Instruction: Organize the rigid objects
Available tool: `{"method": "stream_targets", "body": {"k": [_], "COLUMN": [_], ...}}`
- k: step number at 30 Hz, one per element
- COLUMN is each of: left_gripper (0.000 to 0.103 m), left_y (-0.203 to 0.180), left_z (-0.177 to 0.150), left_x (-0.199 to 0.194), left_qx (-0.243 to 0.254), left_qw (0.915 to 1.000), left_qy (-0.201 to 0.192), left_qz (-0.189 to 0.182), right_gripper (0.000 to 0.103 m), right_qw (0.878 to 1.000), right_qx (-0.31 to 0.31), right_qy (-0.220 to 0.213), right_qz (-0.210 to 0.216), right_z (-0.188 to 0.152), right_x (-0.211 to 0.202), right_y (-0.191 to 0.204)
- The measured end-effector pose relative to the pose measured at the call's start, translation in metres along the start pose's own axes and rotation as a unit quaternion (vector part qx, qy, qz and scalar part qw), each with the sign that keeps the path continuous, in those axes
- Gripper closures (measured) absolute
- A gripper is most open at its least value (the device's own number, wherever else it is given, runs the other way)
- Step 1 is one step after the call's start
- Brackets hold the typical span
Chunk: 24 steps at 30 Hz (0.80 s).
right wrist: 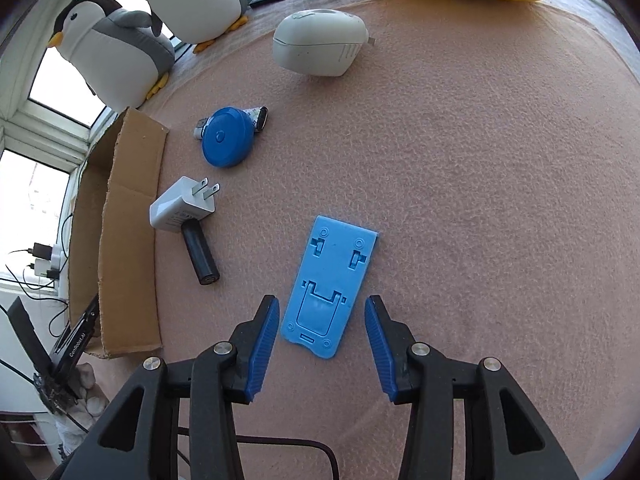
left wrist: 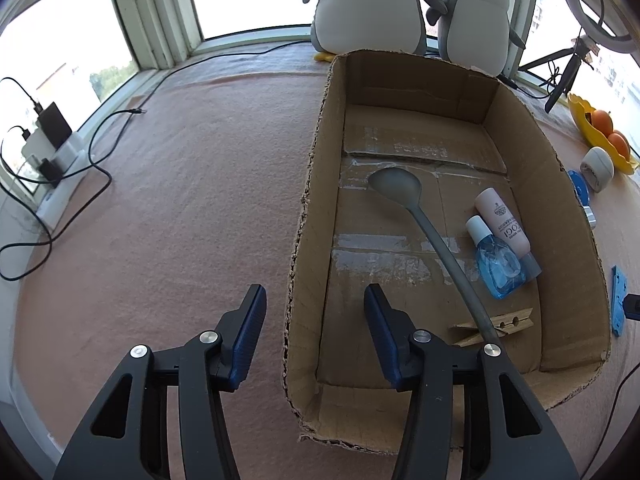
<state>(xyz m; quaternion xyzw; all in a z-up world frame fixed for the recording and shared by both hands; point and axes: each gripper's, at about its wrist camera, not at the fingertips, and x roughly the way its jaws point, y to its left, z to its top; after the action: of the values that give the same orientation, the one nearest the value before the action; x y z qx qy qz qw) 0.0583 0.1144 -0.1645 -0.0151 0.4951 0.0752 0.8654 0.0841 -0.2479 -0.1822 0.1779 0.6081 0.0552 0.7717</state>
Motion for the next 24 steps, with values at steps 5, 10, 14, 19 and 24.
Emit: {"method": "stream_targets", "body": {"k": [5,10,14,19,24], "left_gripper": [0.053,0.053,0.053,0.053,0.053], "left_y": [0.000,0.000,0.002,0.002,0.003], "left_z": [0.000,-0.001,-0.001,-0.001,-0.001], "left_x": [0.001,0.001,0.001,0.001,0.001], "left_qx": [-0.002,-0.004,-0.008,-0.009,-0.012], "left_qw": [1.0000,1.0000,1.0000,0.9999,0.9999], "left_qy": [0.000,0.000,0.000,-0.001,0.000], "left_qz": [-0.001,-0.002,-0.005,-0.006,-0.007], "right_gripper": [0.062,0.062,0.060,0.060,0.064], "right_qw": [1.000,0.999,0.995,0.982,0.973], "right_qx": [-0.008,-0.035,-0.080,-0.151,-0.197], "right_qy": [0.000,-0.003,-0.006,-0.022,-0.020], "right_qz": [-0.008,-0.029,-0.058,-0.108,-0.117], "right_z": [0.002,0.009,0.008,0.001,0.000], "right_x": [0.004,0.009,0.015,0.021,0.023], "right_y": [0.004,0.018,0.036,0.055,0.060]}}
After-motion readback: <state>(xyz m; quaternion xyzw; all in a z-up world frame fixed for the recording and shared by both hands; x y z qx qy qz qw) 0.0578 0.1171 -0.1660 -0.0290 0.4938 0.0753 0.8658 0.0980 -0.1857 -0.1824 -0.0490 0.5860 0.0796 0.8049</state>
